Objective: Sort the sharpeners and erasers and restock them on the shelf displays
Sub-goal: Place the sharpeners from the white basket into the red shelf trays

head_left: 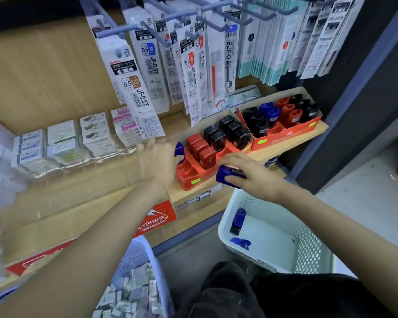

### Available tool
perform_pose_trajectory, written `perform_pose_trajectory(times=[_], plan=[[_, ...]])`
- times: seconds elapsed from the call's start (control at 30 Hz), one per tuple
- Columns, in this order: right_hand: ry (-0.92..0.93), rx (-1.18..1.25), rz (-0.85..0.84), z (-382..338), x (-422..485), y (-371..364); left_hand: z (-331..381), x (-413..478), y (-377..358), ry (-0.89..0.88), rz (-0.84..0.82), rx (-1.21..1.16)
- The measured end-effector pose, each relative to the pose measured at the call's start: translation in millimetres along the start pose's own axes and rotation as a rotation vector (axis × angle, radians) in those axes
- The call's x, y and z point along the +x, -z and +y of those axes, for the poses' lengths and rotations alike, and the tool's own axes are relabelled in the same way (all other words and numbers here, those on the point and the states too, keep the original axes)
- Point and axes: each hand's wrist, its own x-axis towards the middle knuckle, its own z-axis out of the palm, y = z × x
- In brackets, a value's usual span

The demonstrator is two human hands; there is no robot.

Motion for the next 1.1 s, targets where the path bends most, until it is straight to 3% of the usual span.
perform_pose_trajectory(times=[0.07, 0.17, 0.23, 0.37, 0.6, 0.73, 0.9, 1.03, 1.1], plan=[[-0.021, 0.187, 0.104, -6.1, 0.0, 6.5, 0.7, -6.3, -2.6, -0.018, -0.016, -0.007], [-0.053, 0.527, 0.253, -20.0, 0.1, 16.9, -2.5, -35.3, -5.7, -0.064, 0.154, -0.099], [-0.067, 0.607, 0.289, -27.1, 1.7, 18.0, -4.8, -58.0, -9.4, -0.159, 0.228, -0.119], [-0.082, 0.601, 0.303, -37.9, 13.2, 11.7, -8.9, -78.0, -20.3, -0.249, 0.143, -0.045], [0.057, 0.307, 0.191, -59.4, 57.5, -7.0, -18.1, -86.5, -22.5, -0.252, 0.135, -0.039], [0.184, -0.162, 0.133, -53.1, 78.8, -22.3, -22.3, -87.2, -25.0, -0.254, 0.108, -0.065], [0.403, -0.611, 0.242, -37.3, 80.9, -30.7, -19.0, -88.3, -26.0, -0.231, 0.082, -0.129], [0.444, -0.692, 0.217, -46.5, 75.7, -22.0, -16.6, -92.6, -22.2, -0.217, 0.15, -0.22], [0.426, -0.577, 0.141, -50.4, 62.1, -7.5, -13.8, -95.7, -19.8, -0.308, 0.213, -0.354]])
